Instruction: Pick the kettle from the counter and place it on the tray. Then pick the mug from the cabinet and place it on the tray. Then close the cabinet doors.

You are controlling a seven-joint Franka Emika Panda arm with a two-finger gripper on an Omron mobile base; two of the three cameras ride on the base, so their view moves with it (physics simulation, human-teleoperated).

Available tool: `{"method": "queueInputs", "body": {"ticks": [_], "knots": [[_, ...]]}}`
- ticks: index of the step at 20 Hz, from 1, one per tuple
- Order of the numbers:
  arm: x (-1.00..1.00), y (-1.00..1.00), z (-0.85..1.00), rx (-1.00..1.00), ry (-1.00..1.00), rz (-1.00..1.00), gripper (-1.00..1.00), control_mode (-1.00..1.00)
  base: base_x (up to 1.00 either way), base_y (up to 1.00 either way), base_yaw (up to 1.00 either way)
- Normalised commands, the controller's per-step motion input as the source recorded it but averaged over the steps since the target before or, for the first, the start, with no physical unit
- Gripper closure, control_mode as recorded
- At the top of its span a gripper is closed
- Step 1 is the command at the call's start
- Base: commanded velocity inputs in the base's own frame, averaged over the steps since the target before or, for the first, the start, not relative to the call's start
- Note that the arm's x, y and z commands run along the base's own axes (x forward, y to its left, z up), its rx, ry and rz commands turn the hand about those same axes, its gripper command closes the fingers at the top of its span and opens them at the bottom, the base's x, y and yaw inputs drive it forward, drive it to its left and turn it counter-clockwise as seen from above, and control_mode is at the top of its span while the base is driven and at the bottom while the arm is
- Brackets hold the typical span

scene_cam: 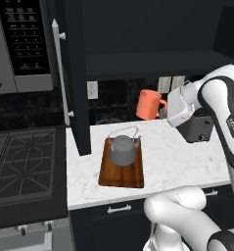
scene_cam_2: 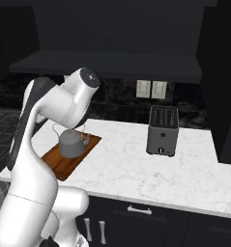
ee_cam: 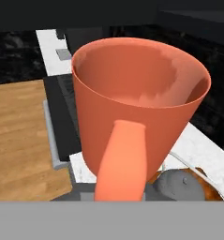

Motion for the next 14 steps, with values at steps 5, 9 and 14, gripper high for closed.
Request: {"method": "queueInputs", "body": {"ticks": [5, 9, 14], "knots": [[0.00, 0.32, -0.89, -0.17, 0.01, 0.04, 1.00, -1.00, 0.00, 0.00, 0.00], [0.00, 0.18, -1.00, -0.13, 0.00, 0.07, 1.00, -1.00, 0.00, 0.00, 0.00], [0.03, 0.01, -0.92, -0.05, 0.01, 0.11, 1.00, -1.00, 0.00, 0.00, 0.00]]}}
